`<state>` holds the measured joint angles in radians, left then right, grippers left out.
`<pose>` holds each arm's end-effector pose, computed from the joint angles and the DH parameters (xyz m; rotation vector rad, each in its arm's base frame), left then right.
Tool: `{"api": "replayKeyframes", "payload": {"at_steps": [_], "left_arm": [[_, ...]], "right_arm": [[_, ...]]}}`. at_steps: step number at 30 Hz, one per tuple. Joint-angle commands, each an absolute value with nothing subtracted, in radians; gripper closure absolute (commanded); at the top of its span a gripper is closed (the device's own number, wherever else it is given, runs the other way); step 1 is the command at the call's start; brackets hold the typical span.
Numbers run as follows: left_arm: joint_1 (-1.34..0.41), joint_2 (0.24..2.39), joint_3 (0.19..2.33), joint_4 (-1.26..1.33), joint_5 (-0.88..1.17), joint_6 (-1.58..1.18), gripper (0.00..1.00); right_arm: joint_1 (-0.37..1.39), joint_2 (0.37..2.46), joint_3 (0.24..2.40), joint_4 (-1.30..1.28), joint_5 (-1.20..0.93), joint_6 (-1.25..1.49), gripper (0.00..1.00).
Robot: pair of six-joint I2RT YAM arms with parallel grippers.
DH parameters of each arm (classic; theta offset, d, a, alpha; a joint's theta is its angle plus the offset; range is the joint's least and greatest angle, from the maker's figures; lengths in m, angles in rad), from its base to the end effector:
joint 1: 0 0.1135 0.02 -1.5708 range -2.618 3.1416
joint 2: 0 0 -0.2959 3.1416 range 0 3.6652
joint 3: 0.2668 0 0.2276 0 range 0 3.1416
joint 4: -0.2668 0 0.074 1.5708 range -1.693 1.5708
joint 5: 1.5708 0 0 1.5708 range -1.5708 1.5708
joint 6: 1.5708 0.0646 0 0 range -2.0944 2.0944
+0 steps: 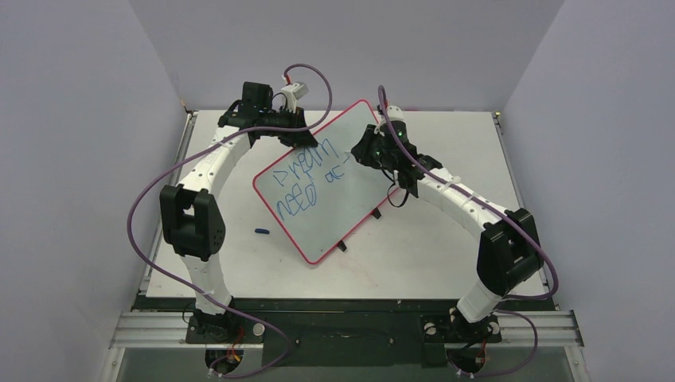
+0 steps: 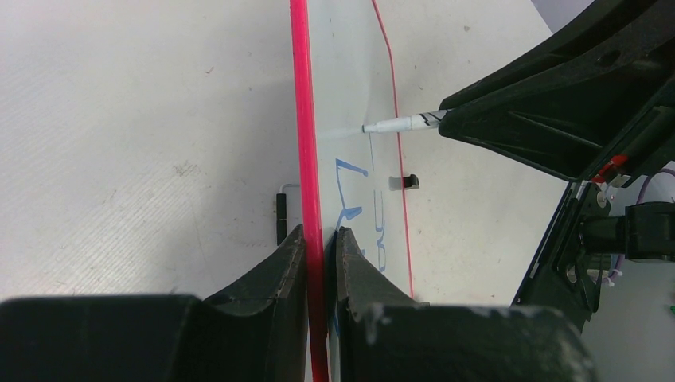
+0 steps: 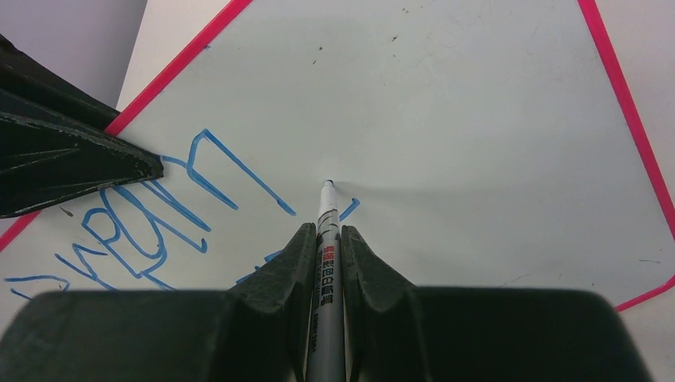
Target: Write a sentence on the whiteboard
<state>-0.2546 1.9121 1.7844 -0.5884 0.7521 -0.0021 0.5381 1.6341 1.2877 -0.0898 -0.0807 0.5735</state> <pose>0.4107 -0.1525 0.3443 0.6706 2.1363 -0.9914 0.3331 0.2049 0.3322 -0.0168 2.0953 0.7760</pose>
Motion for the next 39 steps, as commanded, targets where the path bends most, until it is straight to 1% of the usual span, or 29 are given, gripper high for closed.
{"api": "replayKeyframes", "payload": {"at_steps": [1,11,19,29,39], "left_arm": [[-0.296,1.887,1.796,-0.622,0.767,0.109,1.00],[-0.296,1.886,1.799,-0.624,0.767,0.110,1.00],[-0.295,1.886,1.801,-0.630,0.766,0.112,1.00],[-0.296,1.883,1.804,-0.635,0.763,0.115,1.00],[-0.296,1.880,1.805,-0.640,0.764,0.120,1.00]], "right_arm": [[0.550,1.630,1.277,-0.044,-0.086,0.586,1.00],[0.570,1.579,1.158,-0.035,-0.075,0.593,1.00],[0.570,1.562,1.122,-0.042,-0.052,0.590,1.00],[0.561,1.570,1.136,-0.065,-0.030,0.574,1.00],[0.551,1.580,1.198,-0.093,-0.010,0.563,1.00]]}}
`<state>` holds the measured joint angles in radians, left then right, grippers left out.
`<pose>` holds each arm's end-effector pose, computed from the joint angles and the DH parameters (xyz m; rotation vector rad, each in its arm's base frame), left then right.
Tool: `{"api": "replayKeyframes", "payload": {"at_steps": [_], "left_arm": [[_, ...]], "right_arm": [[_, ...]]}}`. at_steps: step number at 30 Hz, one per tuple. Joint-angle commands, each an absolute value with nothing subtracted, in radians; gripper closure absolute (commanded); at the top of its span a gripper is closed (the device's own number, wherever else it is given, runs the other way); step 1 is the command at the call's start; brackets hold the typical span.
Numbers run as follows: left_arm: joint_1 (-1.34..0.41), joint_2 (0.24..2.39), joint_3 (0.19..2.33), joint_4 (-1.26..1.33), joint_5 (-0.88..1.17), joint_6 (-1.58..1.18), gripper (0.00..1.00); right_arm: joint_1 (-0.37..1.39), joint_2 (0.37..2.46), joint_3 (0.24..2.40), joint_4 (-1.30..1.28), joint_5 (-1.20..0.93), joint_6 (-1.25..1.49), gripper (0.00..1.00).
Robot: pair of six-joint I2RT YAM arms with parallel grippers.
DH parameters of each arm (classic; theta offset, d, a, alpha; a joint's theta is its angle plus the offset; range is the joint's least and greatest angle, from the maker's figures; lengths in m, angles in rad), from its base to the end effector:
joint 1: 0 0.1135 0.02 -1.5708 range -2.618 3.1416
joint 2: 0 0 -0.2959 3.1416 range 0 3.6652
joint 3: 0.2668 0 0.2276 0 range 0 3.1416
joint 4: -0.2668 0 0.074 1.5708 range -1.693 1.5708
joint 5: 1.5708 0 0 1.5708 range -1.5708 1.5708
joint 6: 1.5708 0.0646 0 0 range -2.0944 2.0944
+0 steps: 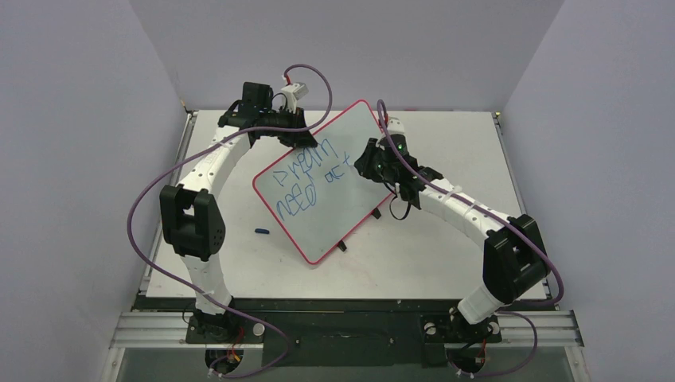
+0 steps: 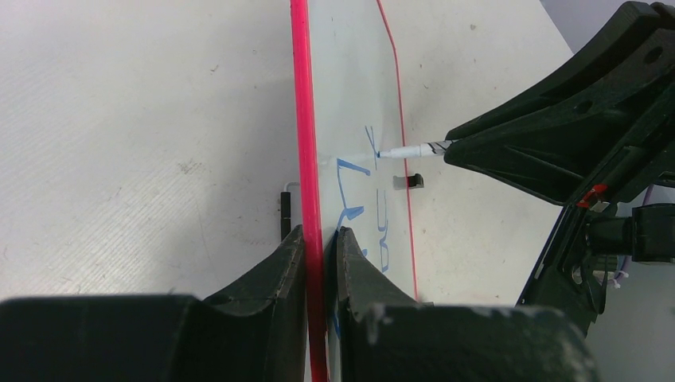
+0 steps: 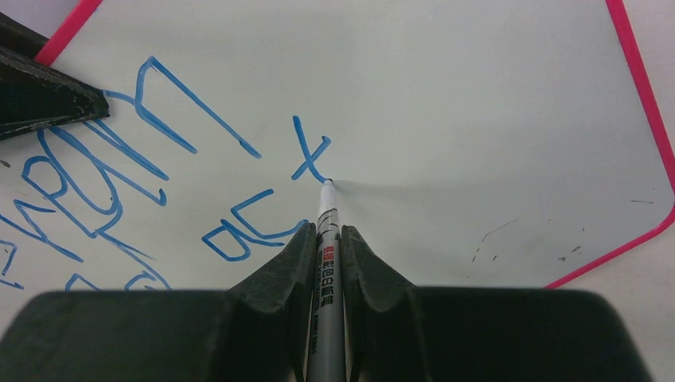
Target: Write a sentence on the whiteboard
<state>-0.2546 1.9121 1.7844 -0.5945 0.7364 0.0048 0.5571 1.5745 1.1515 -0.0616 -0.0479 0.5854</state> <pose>0.4109 -0.1518 0.3433 0.6686 2.1443 -0.9716 0.3111 0.1975 0.3095 -0.0006 2.1420 0.7422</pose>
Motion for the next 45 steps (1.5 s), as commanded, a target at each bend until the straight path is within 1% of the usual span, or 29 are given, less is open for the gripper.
{"api": "replayKeyframes", "payload": {"at_steps": [1,16,27,38,45], "left_arm": [[-0.296,1.880,1.805,-0.641,0.764,0.120,1.00],[-0.296,1.884,1.807,-0.644,0.763,0.121,1.00],[-0.296,1.880,1.811,-0.649,0.761,0.121,1.00],[-0.297,1.873,1.808,-0.647,0.763,0.121,1.00],[-0.298,1.869,1.808,-0.647,0.764,0.121,1.00]], "right_arm": [[0.549,1.582,1.203,-0.097,-0.009,0.563,1.00],[0.534,1.596,1.270,-0.118,-0.010,0.554,1.00],[0.514,1.522,1.255,-0.102,-0.039,0.591,1.00],[0.496,1.598,1.295,-0.084,-0.065,0.601,1.00],[0.495,1.611,1.292,-0.071,-0.075,0.604,1.00]]}}
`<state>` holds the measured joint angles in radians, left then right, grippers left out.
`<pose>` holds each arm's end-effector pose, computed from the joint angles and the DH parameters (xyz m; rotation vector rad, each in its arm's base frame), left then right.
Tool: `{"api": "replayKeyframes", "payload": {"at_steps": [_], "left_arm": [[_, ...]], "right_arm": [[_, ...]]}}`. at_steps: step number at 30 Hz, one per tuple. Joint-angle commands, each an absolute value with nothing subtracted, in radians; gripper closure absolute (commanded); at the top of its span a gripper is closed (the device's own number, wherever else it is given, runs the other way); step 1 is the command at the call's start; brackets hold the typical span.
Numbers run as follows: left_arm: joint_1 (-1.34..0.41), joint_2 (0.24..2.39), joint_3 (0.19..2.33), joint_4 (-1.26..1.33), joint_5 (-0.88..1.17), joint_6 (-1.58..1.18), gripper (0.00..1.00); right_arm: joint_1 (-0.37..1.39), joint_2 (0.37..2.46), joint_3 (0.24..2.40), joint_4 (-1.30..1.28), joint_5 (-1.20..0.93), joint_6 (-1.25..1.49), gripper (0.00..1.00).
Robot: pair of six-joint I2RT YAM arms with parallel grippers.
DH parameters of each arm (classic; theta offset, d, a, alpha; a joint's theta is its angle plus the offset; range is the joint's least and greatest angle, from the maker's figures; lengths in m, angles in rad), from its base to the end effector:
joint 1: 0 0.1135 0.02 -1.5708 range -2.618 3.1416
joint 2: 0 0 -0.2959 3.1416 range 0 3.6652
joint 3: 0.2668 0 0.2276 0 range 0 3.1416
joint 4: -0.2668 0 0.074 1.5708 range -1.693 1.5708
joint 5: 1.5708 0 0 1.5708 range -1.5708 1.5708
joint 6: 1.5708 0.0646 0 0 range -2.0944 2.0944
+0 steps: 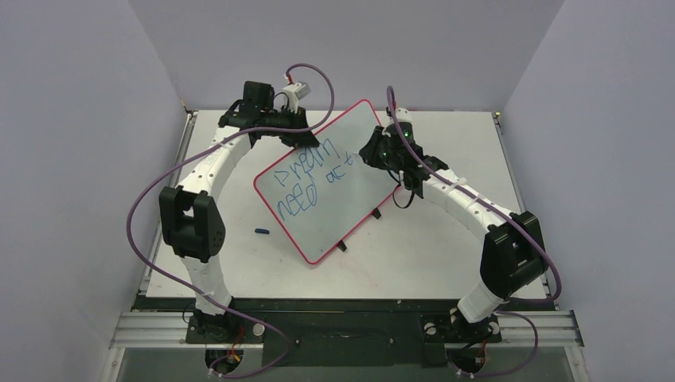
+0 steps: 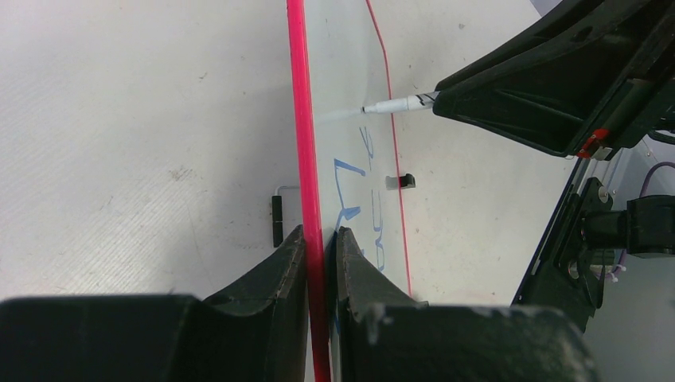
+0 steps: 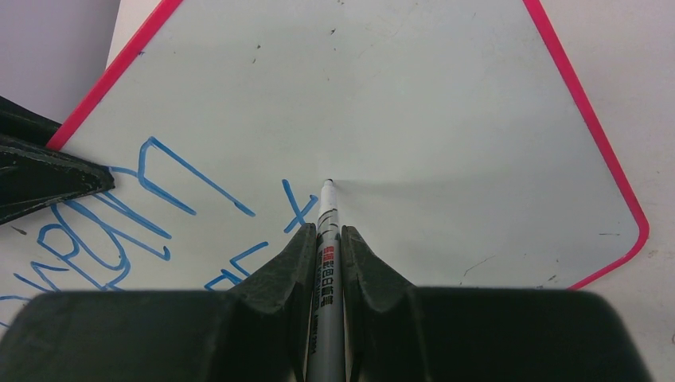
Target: Write a sentence on the whiteboard
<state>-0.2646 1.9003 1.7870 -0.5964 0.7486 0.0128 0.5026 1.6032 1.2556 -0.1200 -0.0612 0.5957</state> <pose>0.4061 -0.1556 0.3492 0.6965 2.1217 -0.9832 0.3312 0.1865 0.3285 0.0588 2.1205 0.7365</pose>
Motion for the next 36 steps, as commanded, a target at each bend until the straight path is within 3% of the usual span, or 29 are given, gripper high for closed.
{"api": "replayKeyframes", "payload": {"at_steps": [1,21,36], "left_arm": [[-0.298,1.869,1.808,-0.647,0.764,0.122,1.00],[-0.298,1.870,1.810,-0.647,0.762,0.121,1.00],[-0.298,1.867,1.810,-0.649,0.763,0.123,1.00]], "right_arm": [[0.495,1.612,1.290,-0.070,-0.075,0.606,1.00],[0.496,1.530,1.124,-0.051,-0.074,0.613,1.00],[0.496,1.509,1.250,-0.078,-0.064,0.618,1.00]]}}
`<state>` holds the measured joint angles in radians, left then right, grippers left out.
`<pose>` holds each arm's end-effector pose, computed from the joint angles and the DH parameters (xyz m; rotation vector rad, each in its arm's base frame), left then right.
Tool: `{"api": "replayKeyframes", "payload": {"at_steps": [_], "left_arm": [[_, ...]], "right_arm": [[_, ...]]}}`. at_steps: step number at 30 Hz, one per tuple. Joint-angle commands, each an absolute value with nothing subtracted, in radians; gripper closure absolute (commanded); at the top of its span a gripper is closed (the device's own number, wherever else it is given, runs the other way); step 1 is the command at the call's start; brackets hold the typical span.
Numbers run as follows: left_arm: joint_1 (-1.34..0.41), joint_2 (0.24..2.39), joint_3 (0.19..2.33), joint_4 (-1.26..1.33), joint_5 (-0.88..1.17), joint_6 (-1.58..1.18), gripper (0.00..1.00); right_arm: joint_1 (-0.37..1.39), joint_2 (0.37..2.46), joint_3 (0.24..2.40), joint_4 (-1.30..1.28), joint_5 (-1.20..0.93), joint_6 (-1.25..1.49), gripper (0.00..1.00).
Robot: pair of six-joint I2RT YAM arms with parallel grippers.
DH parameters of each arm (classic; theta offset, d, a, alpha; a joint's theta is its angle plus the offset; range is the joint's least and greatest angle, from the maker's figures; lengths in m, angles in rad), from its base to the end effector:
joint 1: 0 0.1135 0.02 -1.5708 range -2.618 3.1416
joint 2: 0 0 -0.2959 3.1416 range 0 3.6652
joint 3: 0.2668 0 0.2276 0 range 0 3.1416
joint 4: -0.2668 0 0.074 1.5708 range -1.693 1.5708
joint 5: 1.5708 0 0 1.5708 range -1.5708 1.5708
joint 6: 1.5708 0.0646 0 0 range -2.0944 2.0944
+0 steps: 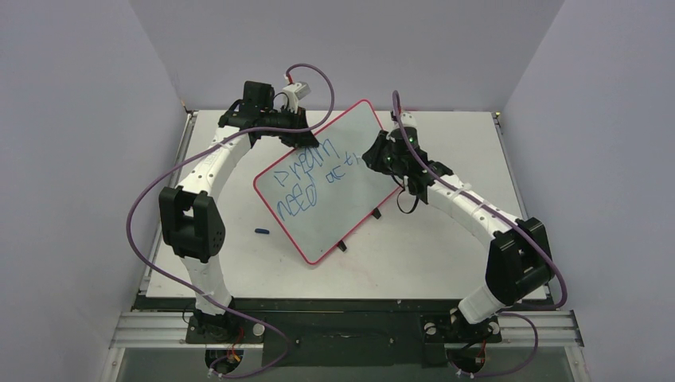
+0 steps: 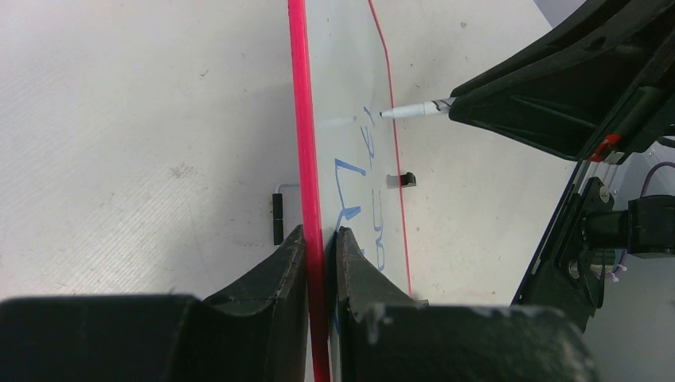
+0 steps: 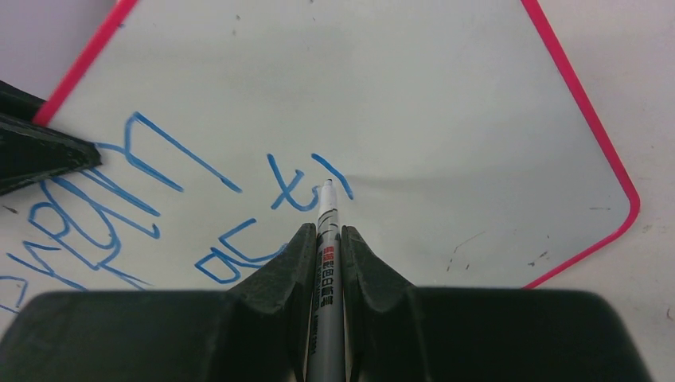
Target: Write a sentence on the whiteboard
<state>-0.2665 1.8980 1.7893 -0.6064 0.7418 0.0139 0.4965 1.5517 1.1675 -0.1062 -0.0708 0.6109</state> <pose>0.4050 -0.1558 0.3498 0.6953 2.1287 -0.9773 0.3166 0.1767 0.3175 0.0772 2.1461 0.7417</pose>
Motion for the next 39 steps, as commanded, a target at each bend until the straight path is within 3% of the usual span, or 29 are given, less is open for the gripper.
{"api": "replayKeyframes", "payload": {"at_steps": [1,13,39], "left_arm": [[-0.298,1.869,1.810,-0.648,0.763,0.123,1.00],[-0.305,1.871,1.810,-0.652,0.765,0.126,1.00],[-0.308,1.873,1.821,-0.660,0.761,0.132,1.00]], "right_arm": [[0.496,1.512,1.257,-0.078,-0.063,0.619,1.00],[0.496,1.585,1.350,-0.082,-0.081,0.626,1.00],[0.490,1.581,1.265,-0.091,-0.084,0.617,1.00]]}}
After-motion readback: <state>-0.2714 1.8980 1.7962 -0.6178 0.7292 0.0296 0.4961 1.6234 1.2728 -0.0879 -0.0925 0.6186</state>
